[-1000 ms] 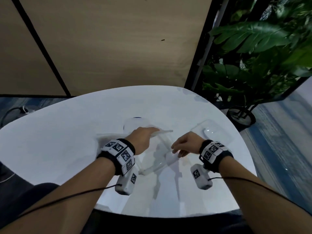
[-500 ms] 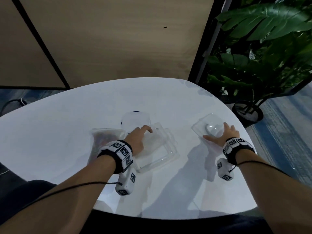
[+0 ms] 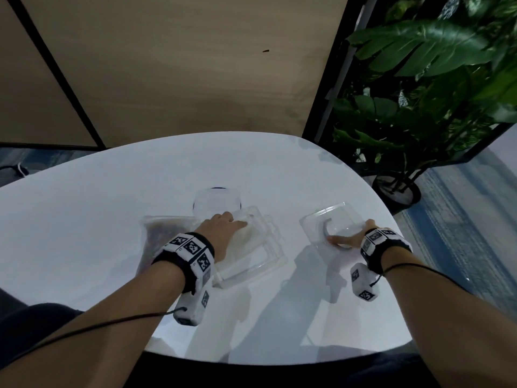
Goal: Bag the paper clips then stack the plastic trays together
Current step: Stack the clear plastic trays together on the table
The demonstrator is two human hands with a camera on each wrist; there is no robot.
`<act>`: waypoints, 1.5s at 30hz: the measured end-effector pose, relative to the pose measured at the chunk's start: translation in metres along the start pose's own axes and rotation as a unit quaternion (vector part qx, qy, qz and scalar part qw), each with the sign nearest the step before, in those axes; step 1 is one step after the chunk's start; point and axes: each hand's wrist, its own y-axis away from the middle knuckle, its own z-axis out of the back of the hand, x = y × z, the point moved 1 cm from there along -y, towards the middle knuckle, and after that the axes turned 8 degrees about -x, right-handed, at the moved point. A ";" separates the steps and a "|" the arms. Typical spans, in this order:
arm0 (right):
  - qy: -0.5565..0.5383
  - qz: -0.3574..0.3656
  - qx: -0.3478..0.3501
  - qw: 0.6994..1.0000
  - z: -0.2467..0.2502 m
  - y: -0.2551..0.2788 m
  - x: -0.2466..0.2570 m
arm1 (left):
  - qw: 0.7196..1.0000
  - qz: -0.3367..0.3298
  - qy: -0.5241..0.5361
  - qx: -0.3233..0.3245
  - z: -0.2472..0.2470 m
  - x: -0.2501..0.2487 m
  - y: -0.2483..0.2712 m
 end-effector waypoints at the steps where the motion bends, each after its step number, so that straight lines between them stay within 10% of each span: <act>1: -0.018 0.008 -0.001 1.000 0.002 -0.002 0.000 | 1.000 0.007 0.022 -0.017 0.005 0.002 0.003; 6: -0.260 0.089 -0.052 0.960 0.055 0.017 0.040 | 0.986 0.074 0.122 -0.088 0.029 0.031 0.022; 13: -0.669 0.103 0.075 0.732 0.057 0.125 0.126 | 0.948 0.185 0.211 -0.153 0.032 0.055 0.060; 18: -0.661 0.085 0.042 0.744 0.028 0.168 0.141 | 0.965 0.199 0.134 -0.107 0.009 0.052 0.072; 23: -0.711 0.031 0.250 0.657 -0.007 0.207 0.152 | 0.953 0.212 0.173 -0.130 0.006 0.051 0.080; 27: -0.594 0.059 0.297 0.746 -0.026 0.220 0.156 | 0.955 0.202 0.184 -0.111 0.000 0.053 0.083; 31: -0.451 0.118 0.159 0.870 -0.027 0.211 0.150 | 0.960 0.209 0.139 -0.123 -0.005 0.048 0.086; 37: -0.412 0.016 0.229 0.882 -0.030 0.202 0.148 | 0.955 0.223 0.166 -0.105 -0.014 0.053 0.080; 41: -0.120 0.101 0.049 0.986 -0.029 0.185 0.141 | 0.943 0.233 0.210 -0.110 -0.015 0.053 0.074; 45: -0.178 0.197 -0.013 0.964 -0.016 0.170 0.141 | 0.924 0.254 0.249 -0.141 -0.013 0.047 0.074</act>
